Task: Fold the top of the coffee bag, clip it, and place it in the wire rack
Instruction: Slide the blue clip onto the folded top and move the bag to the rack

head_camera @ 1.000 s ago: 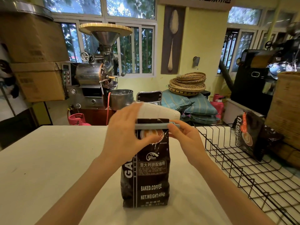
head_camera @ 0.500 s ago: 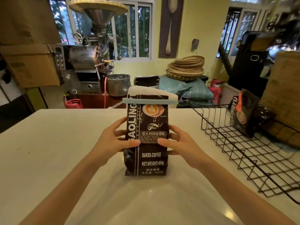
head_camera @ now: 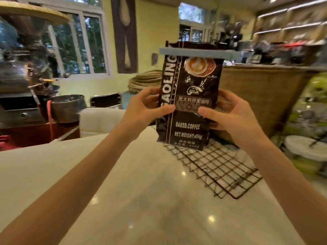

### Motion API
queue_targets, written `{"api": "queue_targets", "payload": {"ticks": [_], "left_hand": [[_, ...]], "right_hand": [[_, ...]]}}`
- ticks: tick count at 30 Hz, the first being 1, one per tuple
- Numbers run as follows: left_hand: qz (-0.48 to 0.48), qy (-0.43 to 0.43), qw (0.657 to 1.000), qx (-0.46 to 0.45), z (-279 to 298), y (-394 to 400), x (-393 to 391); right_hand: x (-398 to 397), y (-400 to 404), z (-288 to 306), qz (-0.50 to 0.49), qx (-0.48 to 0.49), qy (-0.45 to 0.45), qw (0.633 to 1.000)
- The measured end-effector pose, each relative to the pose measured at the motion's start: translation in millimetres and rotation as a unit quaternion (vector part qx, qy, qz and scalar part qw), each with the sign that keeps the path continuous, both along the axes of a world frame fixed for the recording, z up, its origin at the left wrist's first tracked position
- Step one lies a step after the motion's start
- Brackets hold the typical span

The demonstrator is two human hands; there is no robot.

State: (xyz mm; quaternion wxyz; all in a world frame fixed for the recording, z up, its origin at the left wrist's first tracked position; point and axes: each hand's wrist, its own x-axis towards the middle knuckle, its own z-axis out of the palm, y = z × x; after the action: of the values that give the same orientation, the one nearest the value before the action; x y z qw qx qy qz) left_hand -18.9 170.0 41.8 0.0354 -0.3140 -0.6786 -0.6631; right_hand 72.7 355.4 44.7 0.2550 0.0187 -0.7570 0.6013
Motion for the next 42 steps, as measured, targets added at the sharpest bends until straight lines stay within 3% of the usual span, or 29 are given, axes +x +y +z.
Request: {"api": "queue_targets", "payload": {"ticks": [4, 9, 16, 26, 33, 36, 39, 42], "left_hand": [[-0.083, 0.002, 0.997, -0.007, -3.7, 73.7, -15.0], [-0.135, 0.016, 0.987, -0.086, -25.6, 147.0, -27.4], [-0.169, -0.052, 0.969, -0.172, -64.9, 197.4, -45.3], [-0.182, -0.059, 0.952, -0.238, -84.0, 216.7, -50.2], [-0.165, -0.022, 0.941, -0.295, -90.8, 218.6, -43.2], [-0.140, 0.051, 0.932, -0.330, -88.9, 217.1, -33.2], [-0.119, 0.115, 0.924, -0.344, -88.5, 211.0, -21.3], [-0.113, 0.125, 0.911, -0.377, -94.1, 204.1, -17.5]], "right_hand": [[10.9, 50.7, -8.2, -0.116, -0.020, 0.011, 0.993], [16.8, 95.9, -39.9, -0.217, -0.014, -0.008, 0.976], [4.6, 132.2, -84.0, -0.261, 0.004, -0.099, 0.960], [-3.5, 141.4, -103.8, -0.290, 0.031, -0.145, 0.945], [-1.0, 142.1, -104.5, -0.304, 0.045, -0.162, 0.938], [3.0, 136.2, -101.6, -0.324, 0.057, -0.141, 0.934], [8.5, 124.7, -95.2, -0.365, 0.115, -0.114, 0.917], [8.6, 114.1, -89.5, -0.383, 0.181, -0.085, 0.902]]}}
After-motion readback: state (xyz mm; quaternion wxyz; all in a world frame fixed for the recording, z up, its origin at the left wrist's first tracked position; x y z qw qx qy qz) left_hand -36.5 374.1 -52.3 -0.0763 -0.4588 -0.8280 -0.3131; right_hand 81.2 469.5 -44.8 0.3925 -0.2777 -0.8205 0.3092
